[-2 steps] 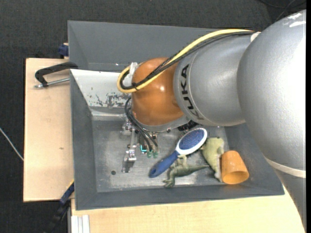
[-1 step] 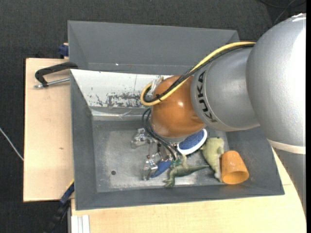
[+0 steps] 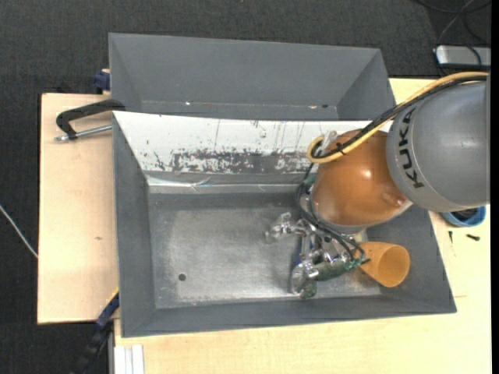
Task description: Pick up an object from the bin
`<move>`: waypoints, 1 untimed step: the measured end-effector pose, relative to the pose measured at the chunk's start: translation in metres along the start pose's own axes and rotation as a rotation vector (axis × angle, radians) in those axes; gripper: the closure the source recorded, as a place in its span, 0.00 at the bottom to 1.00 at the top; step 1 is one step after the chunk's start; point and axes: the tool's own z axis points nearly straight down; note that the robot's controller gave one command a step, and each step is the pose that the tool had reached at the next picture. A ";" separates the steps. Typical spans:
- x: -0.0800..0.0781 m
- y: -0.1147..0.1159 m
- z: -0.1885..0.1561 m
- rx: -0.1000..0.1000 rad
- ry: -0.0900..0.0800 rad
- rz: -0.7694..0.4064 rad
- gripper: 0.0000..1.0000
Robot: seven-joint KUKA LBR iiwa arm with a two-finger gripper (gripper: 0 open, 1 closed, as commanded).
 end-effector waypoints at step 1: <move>-0.006 -0.091 -0.026 0.005 -0.001 -0.159 0.00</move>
Offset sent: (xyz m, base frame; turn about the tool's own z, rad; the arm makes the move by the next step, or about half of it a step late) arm 0.0311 -0.0816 0.0246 -0.1652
